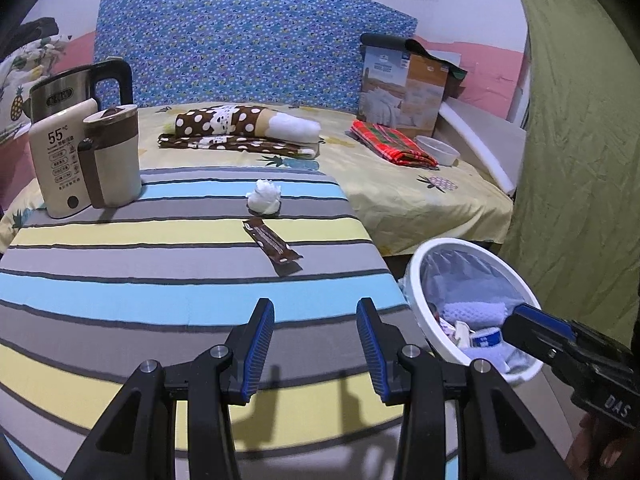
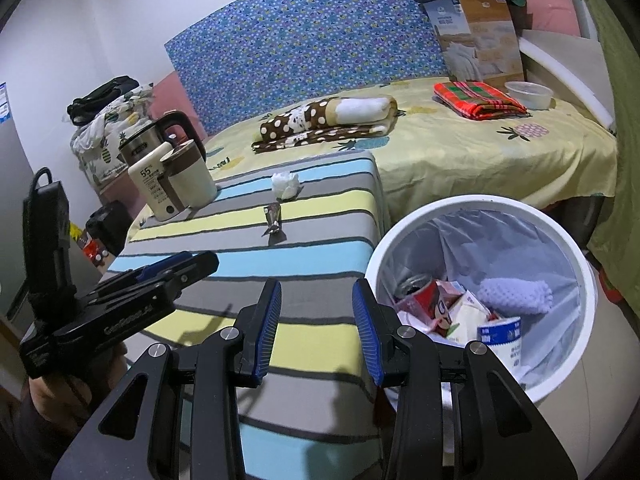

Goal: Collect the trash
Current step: 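Withdraw both open tools from the bin back over the table, then grasp the brown snack wrapper with the left tool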

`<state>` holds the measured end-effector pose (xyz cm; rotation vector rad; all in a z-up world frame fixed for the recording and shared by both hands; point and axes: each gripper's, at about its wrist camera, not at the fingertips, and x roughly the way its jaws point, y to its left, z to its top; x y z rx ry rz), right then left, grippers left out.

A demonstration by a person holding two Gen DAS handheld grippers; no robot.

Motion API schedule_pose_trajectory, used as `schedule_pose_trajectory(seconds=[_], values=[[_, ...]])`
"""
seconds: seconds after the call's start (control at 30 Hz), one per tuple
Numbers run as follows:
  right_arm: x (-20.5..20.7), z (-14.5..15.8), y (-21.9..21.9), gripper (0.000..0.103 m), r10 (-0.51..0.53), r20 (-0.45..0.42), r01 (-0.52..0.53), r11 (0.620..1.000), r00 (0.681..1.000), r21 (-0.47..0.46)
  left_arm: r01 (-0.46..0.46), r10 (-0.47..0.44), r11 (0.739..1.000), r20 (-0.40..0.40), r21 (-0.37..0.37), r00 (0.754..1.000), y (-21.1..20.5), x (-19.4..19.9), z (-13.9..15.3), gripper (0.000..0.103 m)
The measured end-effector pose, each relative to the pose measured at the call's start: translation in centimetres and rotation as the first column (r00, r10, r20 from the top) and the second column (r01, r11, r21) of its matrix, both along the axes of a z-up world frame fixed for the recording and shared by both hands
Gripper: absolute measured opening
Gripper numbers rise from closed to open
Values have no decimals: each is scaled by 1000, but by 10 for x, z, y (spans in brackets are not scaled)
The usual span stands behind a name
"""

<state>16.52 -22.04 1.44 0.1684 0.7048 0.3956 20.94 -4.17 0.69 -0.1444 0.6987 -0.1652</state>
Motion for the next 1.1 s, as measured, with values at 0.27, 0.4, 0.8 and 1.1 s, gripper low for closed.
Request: schedule_pose_trajectory(seconds=[0.27,0.4,0.8,1.1], values=[[16,-1,-5,39,-5,-4,5,1000,1000,13,-37,37,999,-48,0,998,-2,43,-15,43],[23,-3,-8,39,-6,-5,7,1000,1000,21,-63,63,998,-77,7,995,-4,68,-23,43],[38,-8,-9,39,-3,-24,3,1000,1000,31,-156,166,985,-183,72,969,1,130,-60,25],[43,-4,-1,39,17,-25,-16,1000,1000,21,-141,141,990,-165,15,976,21,106,-52,25]])
